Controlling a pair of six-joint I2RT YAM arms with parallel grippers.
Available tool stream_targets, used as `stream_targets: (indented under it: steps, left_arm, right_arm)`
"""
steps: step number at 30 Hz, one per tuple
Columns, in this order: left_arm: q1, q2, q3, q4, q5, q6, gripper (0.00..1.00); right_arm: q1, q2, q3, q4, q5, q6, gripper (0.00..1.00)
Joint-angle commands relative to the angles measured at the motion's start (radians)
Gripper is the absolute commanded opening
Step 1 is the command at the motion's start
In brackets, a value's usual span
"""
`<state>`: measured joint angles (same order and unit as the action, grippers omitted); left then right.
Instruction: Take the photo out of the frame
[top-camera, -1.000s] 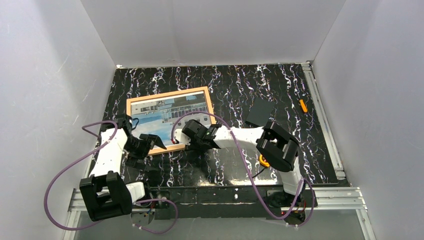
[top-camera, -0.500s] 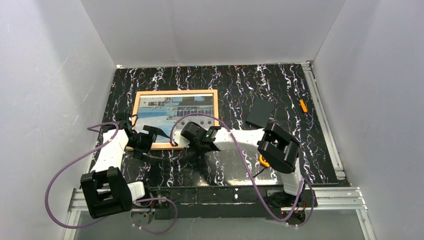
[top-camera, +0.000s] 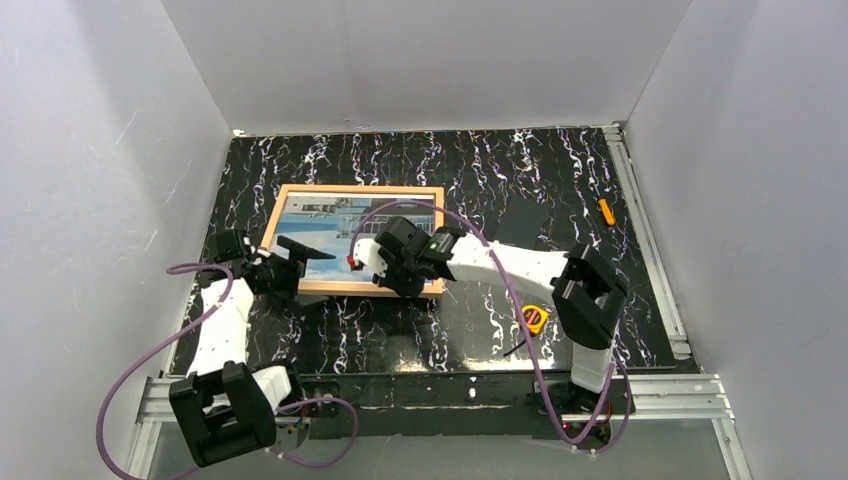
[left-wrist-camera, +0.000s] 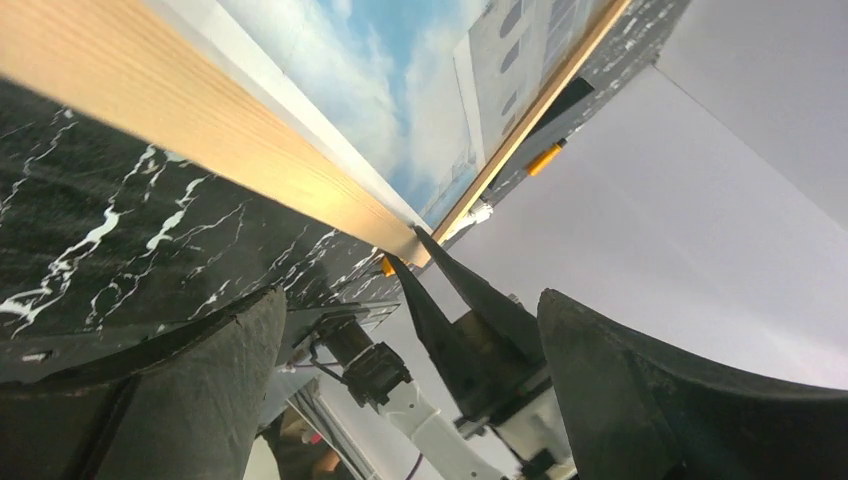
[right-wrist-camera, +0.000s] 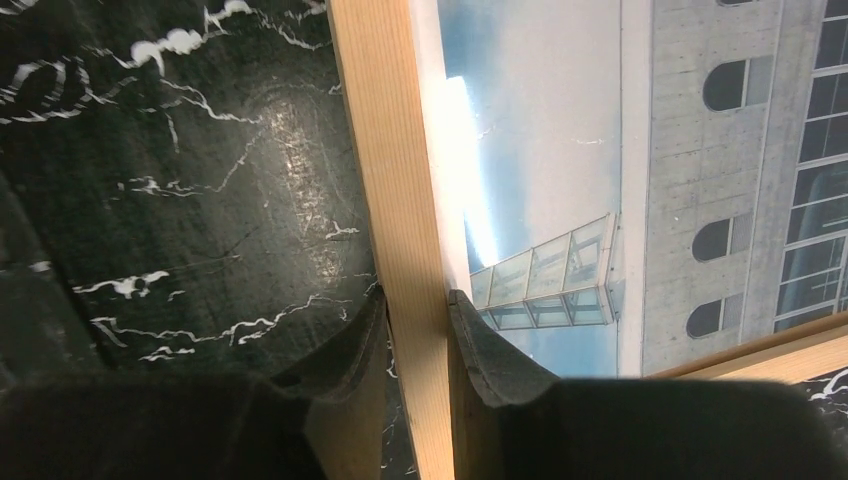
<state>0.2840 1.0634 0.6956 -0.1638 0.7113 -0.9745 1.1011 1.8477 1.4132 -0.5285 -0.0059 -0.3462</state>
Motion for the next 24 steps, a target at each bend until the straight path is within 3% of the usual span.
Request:
stream_targets:
  steps: [1, 8, 14, 21, 24]
  left_arm:
    - [0.006, -0.041, -0.061, 0.023, 0.114, -0.018, 0.98]
    - [-0.026, -0.107, -0.217, 0.175, 0.121, -0.077, 0.98]
    - [-0.101, -0.103, -0.333, 0.514, 0.050, -0.160, 0.98]
    - [-0.200, -0.107, -0.382, 0.647, -0.125, -0.168, 0.98]
    - [-0.213, -0.175, -0.383, 0.575, -0.219, -0.164, 0.94]
  right_arm:
    - [-0.067, -0.069, 0.106, -0.034, -0.134, 0.081, 0.01]
    - [-0.115, -0.058, 0.180, -0.097, -0.238, 0.129, 0.01]
    - [-0.133, -0.051, 0.220, -0.130, -0.309, 0.159, 0.01]
    - [-0.137, -0.040, 0.229, -0.123, -0.331, 0.200, 0.01]
    - [-0.138, -0.035, 0.227, -0.119, -0.329, 0.213, 0.01]
